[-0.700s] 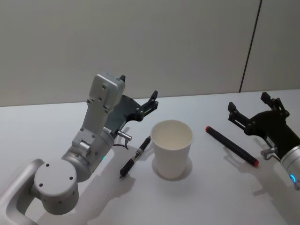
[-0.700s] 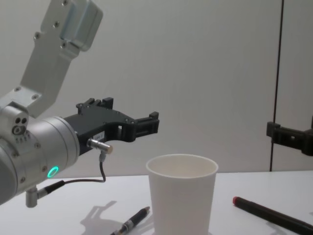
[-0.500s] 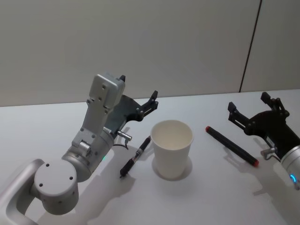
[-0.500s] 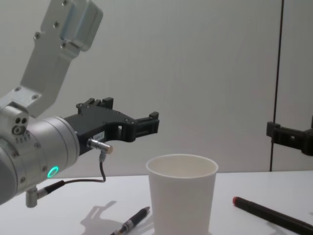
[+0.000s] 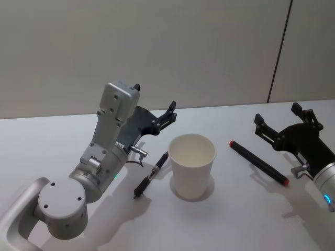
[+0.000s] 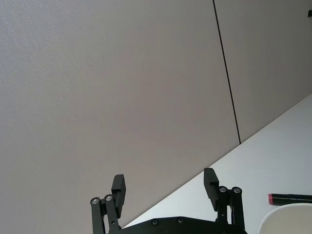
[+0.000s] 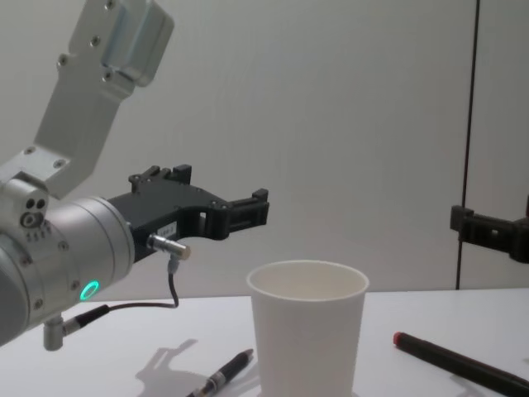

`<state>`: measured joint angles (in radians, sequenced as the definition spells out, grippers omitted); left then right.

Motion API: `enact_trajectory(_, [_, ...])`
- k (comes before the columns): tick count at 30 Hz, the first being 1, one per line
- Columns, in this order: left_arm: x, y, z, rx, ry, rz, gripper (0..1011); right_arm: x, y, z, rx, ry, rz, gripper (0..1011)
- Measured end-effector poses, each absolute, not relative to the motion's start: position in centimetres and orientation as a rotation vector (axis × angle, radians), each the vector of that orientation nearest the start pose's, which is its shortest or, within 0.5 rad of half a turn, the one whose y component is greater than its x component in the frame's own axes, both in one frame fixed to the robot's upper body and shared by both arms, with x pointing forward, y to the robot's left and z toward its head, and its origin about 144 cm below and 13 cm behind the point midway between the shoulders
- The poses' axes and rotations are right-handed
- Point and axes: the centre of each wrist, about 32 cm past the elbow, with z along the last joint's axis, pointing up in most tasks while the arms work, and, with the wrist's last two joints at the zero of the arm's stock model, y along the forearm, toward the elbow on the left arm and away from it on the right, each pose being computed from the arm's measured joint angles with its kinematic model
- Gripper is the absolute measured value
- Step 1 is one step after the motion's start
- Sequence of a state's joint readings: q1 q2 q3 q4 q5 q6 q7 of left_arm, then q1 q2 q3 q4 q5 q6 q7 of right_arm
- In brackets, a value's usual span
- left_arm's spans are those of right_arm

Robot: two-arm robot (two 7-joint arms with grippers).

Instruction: Place the pen into the pen holder.

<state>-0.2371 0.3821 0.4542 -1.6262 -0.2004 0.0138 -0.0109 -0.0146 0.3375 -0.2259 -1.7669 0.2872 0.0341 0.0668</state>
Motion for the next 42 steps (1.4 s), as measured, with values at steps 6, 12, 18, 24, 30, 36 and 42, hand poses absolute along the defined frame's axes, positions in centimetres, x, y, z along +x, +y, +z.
enact_trajectory(6, [49.2,19.8,120.4,0.061,-0.268,1.124,1001,44.3,-23.7,118.9,0.026,-0.075,-1.229,1001])
enact_trajectory(12, [49.2,19.8,120.4,0.061,-0.268,1.124,1001,44.3,-23.7,118.9,0.026,-0.075,-1.229,1001])
enact_trajectory(18, [49.2,19.8,120.4,0.061,-0.268,1.124,1001,44.3,-23.7,118.9,0.026,-0.075,-1.229,1001])
enact_trajectory(24, [49.2,19.8,120.4,0.061,-0.268,1.124,1001,44.3,-23.7,118.9,0.026,-0.075,-1.229,1001])
enact_trajectory(30, [49.2,19.8,120.4,0.061,-0.268,1.124,1001,44.3,-23.7,118.9,0.026,-0.075,-1.229,1001])
enact_trajectory(36, [49.2,19.8,120.4,0.061,-0.268,1.124,1001,44.5,-23.7,119.0,0.026,-0.076,-1.225,1001])
enact_trajectory(42, [49.2,19.8,120.4,0.061,-0.268,1.124,1001,46.5,-24.1,119.5,0.011,-0.072,-1.183,1001])
